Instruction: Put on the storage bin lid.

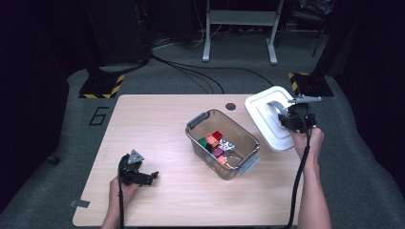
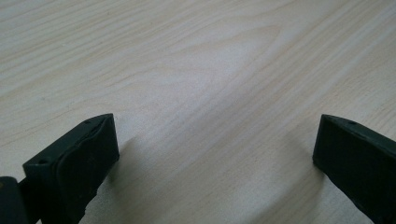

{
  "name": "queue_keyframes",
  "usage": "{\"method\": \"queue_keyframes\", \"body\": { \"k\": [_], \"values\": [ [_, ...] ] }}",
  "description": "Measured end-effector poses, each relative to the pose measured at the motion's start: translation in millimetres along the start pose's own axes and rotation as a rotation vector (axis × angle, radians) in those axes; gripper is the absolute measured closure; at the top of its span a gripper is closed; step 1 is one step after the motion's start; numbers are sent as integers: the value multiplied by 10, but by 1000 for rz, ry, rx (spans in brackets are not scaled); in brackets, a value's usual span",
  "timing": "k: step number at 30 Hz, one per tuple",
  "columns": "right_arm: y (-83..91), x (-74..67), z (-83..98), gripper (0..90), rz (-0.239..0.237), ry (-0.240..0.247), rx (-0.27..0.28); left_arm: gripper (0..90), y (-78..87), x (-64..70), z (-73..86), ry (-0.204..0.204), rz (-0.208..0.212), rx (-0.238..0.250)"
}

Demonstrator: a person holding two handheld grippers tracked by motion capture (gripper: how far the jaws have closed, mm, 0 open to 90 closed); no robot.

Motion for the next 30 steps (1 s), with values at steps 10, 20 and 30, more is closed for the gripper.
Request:
{"method": "queue_keyframes", "body": {
  "k": [10, 20, 30],
  "values": [
    [157, -253, -129, 670, -50, 49, 15, 2, 0, 0, 0, 0, 1, 0],
    [255, -593, -149, 670, -135, 72, 17, 2, 0, 0, 0, 0, 1, 0],
    [251, -929, -90, 670, -194, 103, 1, 3, 4, -1, 4, -6, 3, -4]
  ]
}}
Point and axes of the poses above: each handheld gripper's, and its own axes: y roughly backward along the jaws, z roughly out of its underside, x roughly to its right, the point moved 8 cm from there along -y, roughly forward along the jaws, and after that the axes turned 14 degrees about -y, right-handed, at the moved point
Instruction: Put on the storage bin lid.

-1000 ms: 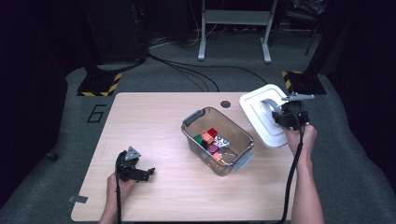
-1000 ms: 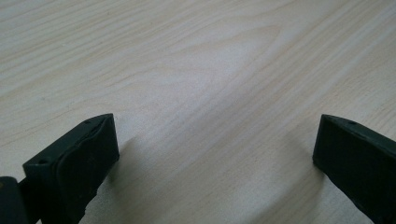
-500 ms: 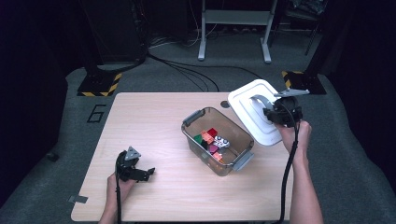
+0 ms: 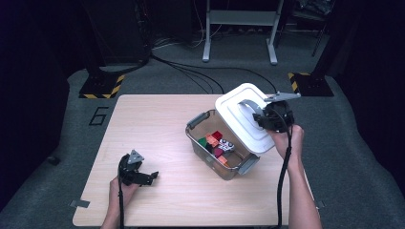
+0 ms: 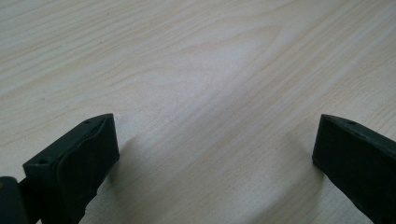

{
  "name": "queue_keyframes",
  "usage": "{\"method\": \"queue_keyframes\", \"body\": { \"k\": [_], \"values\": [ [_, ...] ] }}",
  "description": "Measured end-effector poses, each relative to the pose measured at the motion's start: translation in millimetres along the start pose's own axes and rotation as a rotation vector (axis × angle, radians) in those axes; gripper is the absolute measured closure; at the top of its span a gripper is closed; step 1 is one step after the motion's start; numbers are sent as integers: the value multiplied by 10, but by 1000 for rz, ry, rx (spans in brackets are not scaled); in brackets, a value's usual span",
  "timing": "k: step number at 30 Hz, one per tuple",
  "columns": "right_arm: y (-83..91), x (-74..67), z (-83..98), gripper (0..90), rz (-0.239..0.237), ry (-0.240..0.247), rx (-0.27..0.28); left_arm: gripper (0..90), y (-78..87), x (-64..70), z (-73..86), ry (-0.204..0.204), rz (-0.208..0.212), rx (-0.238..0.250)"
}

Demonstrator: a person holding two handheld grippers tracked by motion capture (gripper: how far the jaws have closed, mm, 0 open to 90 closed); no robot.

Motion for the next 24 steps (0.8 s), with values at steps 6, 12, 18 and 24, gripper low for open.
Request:
{"method": "queue_keyframes", "body": {
  "k": [6, 12, 18, 24],
  "values": [
    [-90, -175, 69, 669, -34, 3, -24, 3, 0, 0, 0, 0, 0, 0],
    [-179, -325, 148, 669, -67, 10, -45, 3, 0, 0, 0, 0, 0, 0],
    [-250, -449, 237, 669, -93, 14, -70, 3, 0, 0, 0, 0, 0, 0],
    [-356, -558, 339, 669, -118, 23, -98, 3, 0, 0, 0, 0, 0, 0]
  ]
}}
Point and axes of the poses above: each handheld gripper's, and its own axes: y roughly backward along the jaws, z roughly out of its underside, x roughly to its right, the point moved 8 cm from there along -y, roughly forward along the jaws, and after that the axes turned 14 degrees about -y, right-handed, at the moved point
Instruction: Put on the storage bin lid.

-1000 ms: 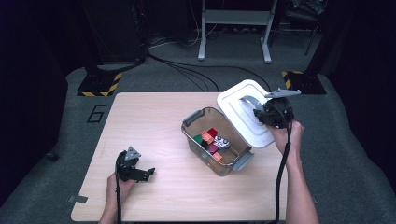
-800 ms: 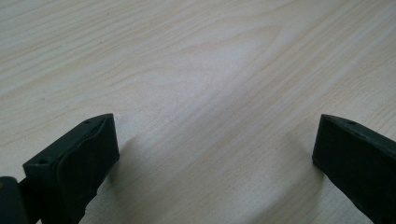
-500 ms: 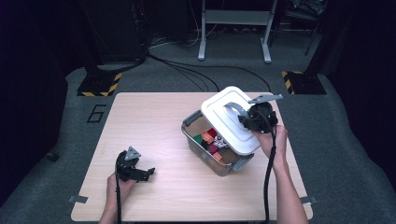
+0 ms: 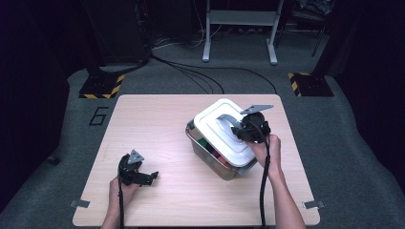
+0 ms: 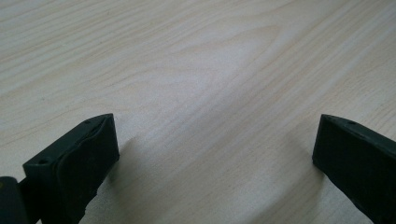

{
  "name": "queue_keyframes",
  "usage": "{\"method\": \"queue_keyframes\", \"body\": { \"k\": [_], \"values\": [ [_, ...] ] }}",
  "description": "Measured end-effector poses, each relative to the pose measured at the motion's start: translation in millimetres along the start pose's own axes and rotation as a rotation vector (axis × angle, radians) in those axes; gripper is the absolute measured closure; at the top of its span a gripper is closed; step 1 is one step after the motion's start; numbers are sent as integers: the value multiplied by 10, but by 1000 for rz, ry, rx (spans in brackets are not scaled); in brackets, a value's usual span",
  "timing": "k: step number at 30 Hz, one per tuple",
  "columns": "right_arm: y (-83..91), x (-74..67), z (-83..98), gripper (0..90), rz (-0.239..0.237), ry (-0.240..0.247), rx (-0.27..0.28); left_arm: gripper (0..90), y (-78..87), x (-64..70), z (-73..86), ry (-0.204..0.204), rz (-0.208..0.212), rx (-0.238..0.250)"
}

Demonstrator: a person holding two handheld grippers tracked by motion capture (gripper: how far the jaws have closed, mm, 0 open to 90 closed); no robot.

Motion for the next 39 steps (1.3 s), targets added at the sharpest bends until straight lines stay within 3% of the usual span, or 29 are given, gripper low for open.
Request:
{"method": "queue_keyframes", "body": {
  "k": [13, 21, 26, 36, 39],
  "values": [
    [-162, -181, 113, 669, -60, -1, -46, 3, 0, 0, 0, 0, 0, 0],
    [-255, -175, 159, 667, -68, -23, -72, 3, 0, 0, 0, 0, 0, 0],
    [-252, -163, 164, 650, -74, -6, -75, 3, 0, 0, 0, 0, 0, 0],
    [-119, -125, 115, 192, -75, -12, -22, 3, 0, 0, 0, 0, 0, 0],
    [-30, -91, 98, 134, -85, -10, 7, 3, 0, 0, 0, 0, 0, -1]
  ]
}}
Point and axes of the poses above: each handheld gripper's, and its own axes: y roughly backward along the jaws, z roughly out of its underside, x roughly to its right, the point moved 8 cm from there along -y, roughly forward along the jaws, and after that the axes turned 14 degrees about -y, right-handed, at the moved point
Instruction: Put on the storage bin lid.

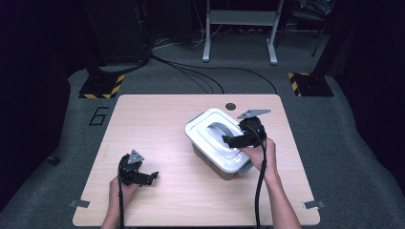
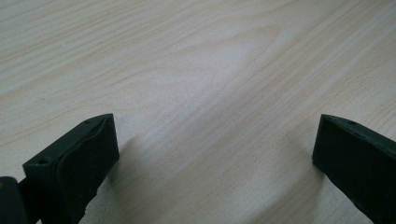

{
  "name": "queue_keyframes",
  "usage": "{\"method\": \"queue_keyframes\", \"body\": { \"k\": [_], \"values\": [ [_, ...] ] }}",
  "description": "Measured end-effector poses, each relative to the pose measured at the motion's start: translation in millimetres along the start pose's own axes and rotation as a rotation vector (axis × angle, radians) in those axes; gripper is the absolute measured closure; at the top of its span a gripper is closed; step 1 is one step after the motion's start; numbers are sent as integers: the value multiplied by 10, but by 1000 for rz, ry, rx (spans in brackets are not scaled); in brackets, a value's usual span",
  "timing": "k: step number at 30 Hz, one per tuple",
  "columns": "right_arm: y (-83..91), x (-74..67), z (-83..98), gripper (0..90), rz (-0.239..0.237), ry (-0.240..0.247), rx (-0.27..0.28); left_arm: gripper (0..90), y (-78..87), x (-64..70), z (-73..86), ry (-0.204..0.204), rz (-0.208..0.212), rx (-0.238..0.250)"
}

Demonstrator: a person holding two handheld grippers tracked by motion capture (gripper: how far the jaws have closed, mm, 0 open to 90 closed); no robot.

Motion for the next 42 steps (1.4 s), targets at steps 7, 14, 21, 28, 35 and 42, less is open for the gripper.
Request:
{"method": "queue_keyframes", "body": {
  "k": [7, 14, 21, 28, 35, 42],
  "values": [
    [251, 122, 16, 31, 23, -9, 65, 3, 0, 0, 0, 0, 0, 0],
    [465, 334, 157, 13, 71, -27, 87, 3, 0, 0, 0, 0, 0, 0],
    [631, 558, 385, 11, 112, -57, 99, 3, 0, 0, 0, 0, -1, 0],
    [689, 785, 711, 13, 139, -118, 106, 3, 0, 0, 0, 0, -1, 0],
    [639, 1019, 1094, 16, 171, -178, 94, 3, -3, 1, -4, 5, -3, 4],
    [518, 1184, 1514, 24, 207, -235, 52, 3, -4, 2, -4, 6, -3, 5]
  ]
}}
Point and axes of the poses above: each handheld gripper's, and its own axes: y roughly backward along the jaws, z roughly out of its underside, x roughly to its right, the point moved 8 cm from there along -y, roughly forward along the jaws, and after that the axes turned 14 degrees about -y, right-handed, at the moved point
